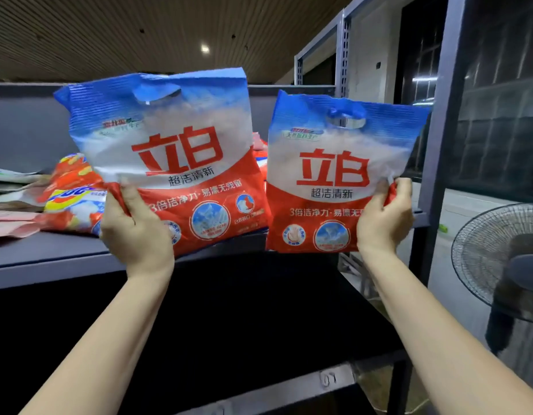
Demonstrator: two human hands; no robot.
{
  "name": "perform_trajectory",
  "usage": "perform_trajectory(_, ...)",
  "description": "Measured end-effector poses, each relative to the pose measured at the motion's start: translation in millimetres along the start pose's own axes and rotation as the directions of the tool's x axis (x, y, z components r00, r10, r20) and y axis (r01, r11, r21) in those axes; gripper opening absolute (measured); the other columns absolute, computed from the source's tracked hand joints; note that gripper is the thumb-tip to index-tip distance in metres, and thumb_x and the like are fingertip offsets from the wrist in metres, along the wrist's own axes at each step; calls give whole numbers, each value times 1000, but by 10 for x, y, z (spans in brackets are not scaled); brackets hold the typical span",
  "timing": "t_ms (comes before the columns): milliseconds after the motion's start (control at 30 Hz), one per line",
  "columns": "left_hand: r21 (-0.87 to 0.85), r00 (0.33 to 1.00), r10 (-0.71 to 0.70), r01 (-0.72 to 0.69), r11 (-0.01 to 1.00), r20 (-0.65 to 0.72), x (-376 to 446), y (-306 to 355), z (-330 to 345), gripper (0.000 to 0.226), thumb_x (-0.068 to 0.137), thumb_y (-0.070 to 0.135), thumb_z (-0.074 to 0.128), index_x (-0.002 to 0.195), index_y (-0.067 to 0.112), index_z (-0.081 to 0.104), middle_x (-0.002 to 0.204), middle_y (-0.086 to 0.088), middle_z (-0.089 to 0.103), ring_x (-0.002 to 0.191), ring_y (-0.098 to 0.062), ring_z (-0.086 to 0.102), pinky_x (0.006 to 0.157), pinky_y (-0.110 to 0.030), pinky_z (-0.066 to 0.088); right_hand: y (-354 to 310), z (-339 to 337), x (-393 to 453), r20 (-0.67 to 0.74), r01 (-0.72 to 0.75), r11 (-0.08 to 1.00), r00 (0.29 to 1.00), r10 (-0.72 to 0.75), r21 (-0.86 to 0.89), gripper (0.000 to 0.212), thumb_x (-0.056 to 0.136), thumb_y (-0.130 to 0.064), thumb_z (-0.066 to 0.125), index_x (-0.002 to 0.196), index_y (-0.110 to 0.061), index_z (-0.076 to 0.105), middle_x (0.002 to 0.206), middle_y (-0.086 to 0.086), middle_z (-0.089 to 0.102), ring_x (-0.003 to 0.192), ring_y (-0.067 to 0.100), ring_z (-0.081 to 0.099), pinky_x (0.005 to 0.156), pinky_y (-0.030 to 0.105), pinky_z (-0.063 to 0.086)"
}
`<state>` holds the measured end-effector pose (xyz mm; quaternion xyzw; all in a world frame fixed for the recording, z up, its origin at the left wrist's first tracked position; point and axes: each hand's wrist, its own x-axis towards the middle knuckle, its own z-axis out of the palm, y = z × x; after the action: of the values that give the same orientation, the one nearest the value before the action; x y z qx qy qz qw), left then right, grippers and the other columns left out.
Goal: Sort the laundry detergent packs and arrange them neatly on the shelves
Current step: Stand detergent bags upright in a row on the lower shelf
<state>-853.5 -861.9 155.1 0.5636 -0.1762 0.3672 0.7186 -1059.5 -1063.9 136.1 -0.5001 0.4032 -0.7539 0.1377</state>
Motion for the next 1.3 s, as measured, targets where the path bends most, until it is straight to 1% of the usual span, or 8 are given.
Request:
perform_trajectory(167,-53,999,8,-6,999,31,-392,-33,-253,48,99,40,36,111,1,63,105,-14,69,94,-22,58,77,-26,40,306,-280,-86,84,27,993,996,-37,113,29,99,-33,47,97,-5,56,81,-4,58,57,0,45,52,3,33)
perform_trajectory(267,-128,995,-84,91,988,61,-653,-144,-301,46,96,50,39,106,13,65,70,18,66,53,-7,61,51,-20,46,535,-416,-124,131,0,992,991,-17,124,23,99,-27,48,97,-6,56,82,-5,57,56,-3,41,53,-3,31)
perform_trajectory(400,-45,977,-173,180,983,123,-1053,-354,-410,52,93,60,39,97,13,62,74,-9,67,61,-35,64,56,-46,53,861,-575,-200,182,23,995,983,-40,94,23,97,-26,47,92,-5,53,77,-5,54,55,7,41,50,12,28)
perform_trajectory(633,360,956,-245,174,917,164,-1822,-605,-673,50,94,53,30,82,16,60,70,-2,59,72,-29,54,80,-39,42,1473,-720,-352,404,-173,985,899,169,-27,18,97,-33,44,82,-23,42,71,-1,53,69,26,53,60,32,36)
perform_trajectory(833,392,829,-509,399,829,233,-2119,-864,-610,33,99,40,42,82,17,59,69,-2,61,72,-18,53,69,-15,29,1935,-645,-526,523,-420,890,726,446,-176,27,98,-24,42,72,-19,39,66,4,52,68,27,54,64,34,44)
perform_trajectory(1033,272,706,-654,595,756,271,-1973,-1171,-336,28,90,37,53,80,12,58,81,-15,65,83,-41,65,85,-48,51,2133,-333,-481,499,-611,786,657,566,-88,16,97,-9,42,102,-18,54,90,-1,57,82,19,52,75,27,39)
perform_trajectory(1167,40,622,-753,765,643,217,-1973,-1380,57,22,94,17,53,113,5,58,108,-23,63,80,-32,62,78,-44,52,2329,-19,-528,466,-717,697,615,637,-7,9,97,-12,48,101,-11,55,89,6,57,66,12,50,61,26,39)
perform_trajectory(1300,18,551,-758,805,594,350,-1884,-1707,370,7,93,30,57,95,23,59,119,-15,61,73,-19,63,83,-43,54,2544,328,-512,483,-722,691,594,643,-32,14,97,-19,48,97,-10,59,102,16,65,85,27,61,75,39,52)
